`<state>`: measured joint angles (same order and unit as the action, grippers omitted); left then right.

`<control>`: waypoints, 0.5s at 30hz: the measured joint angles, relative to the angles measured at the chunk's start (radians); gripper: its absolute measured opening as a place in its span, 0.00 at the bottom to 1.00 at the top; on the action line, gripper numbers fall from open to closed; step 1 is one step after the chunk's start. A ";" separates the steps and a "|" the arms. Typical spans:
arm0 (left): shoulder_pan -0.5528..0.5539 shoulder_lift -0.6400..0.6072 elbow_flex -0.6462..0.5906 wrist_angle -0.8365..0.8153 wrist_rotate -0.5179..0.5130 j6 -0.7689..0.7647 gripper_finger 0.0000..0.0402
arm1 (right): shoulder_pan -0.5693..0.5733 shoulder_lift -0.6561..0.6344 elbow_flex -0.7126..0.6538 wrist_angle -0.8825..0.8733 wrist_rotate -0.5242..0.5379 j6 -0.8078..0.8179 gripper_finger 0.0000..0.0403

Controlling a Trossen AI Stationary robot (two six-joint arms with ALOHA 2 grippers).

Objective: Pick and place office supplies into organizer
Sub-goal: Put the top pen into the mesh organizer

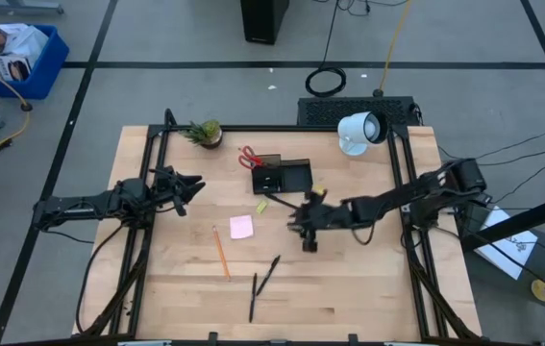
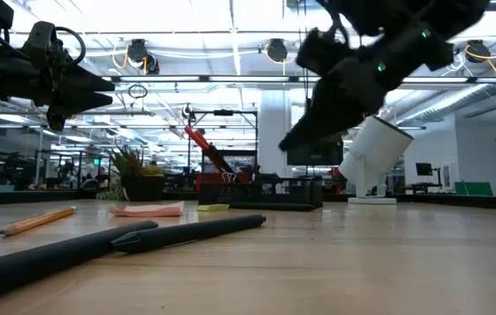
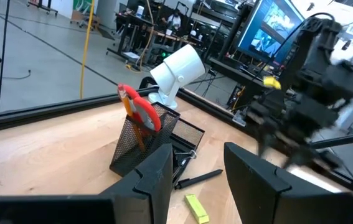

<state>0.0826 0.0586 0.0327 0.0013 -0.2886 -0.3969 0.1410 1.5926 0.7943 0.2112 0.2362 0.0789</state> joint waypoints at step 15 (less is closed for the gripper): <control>0.000 0.000 0.000 -0.001 0.000 0.000 0.37 | -0.136 0.076 -0.119 0.228 -0.025 0.090 0.47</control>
<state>0.0827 0.0589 0.0330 0.0001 -0.2886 -0.3969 0.0046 1.6687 0.6753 0.4390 0.2113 0.1689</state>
